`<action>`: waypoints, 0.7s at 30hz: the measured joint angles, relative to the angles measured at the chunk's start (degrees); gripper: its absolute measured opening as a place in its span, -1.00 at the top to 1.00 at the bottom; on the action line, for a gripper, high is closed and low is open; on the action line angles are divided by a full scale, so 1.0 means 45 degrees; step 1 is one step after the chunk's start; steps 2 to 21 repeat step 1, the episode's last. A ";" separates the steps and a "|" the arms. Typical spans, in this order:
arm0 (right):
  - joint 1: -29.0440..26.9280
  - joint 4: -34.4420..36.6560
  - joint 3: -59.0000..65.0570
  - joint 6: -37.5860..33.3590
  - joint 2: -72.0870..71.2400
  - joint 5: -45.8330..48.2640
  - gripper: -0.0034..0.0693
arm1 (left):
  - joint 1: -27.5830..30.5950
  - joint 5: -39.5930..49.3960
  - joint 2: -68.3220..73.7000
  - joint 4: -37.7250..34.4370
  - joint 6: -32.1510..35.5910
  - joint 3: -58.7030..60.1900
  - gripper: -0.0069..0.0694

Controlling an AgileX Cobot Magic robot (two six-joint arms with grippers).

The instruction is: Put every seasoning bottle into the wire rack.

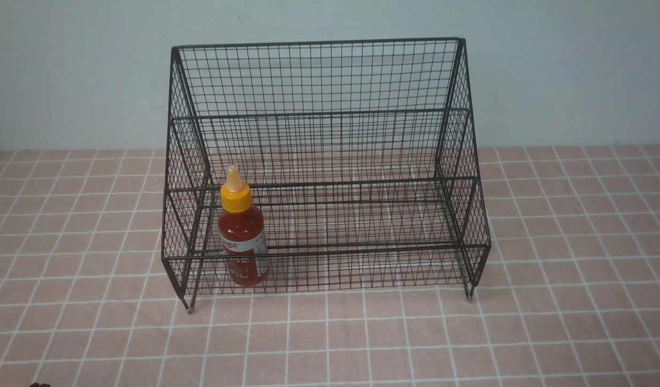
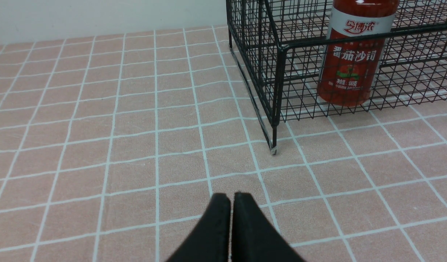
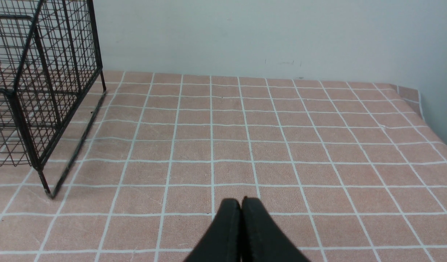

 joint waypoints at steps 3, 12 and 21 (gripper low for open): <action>0.0000 0.0000 0.0000 0.0000 0.0000 0.0000 0.95 | 0.0000 0.0000 0.0000 0.0000 0.0000 0.0000 0.84; 0.0000 0.0000 0.0000 0.0000 0.0000 0.0000 0.95 | 0.0000 0.0000 0.0000 0.0000 0.0000 0.0000 0.84; 0.0000 0.0000 0.0000 0.0000 0.0000 0.0000 0.95 | 0.0000 0.0000 0.0000 0.0000 0.0000 0.0000 0.84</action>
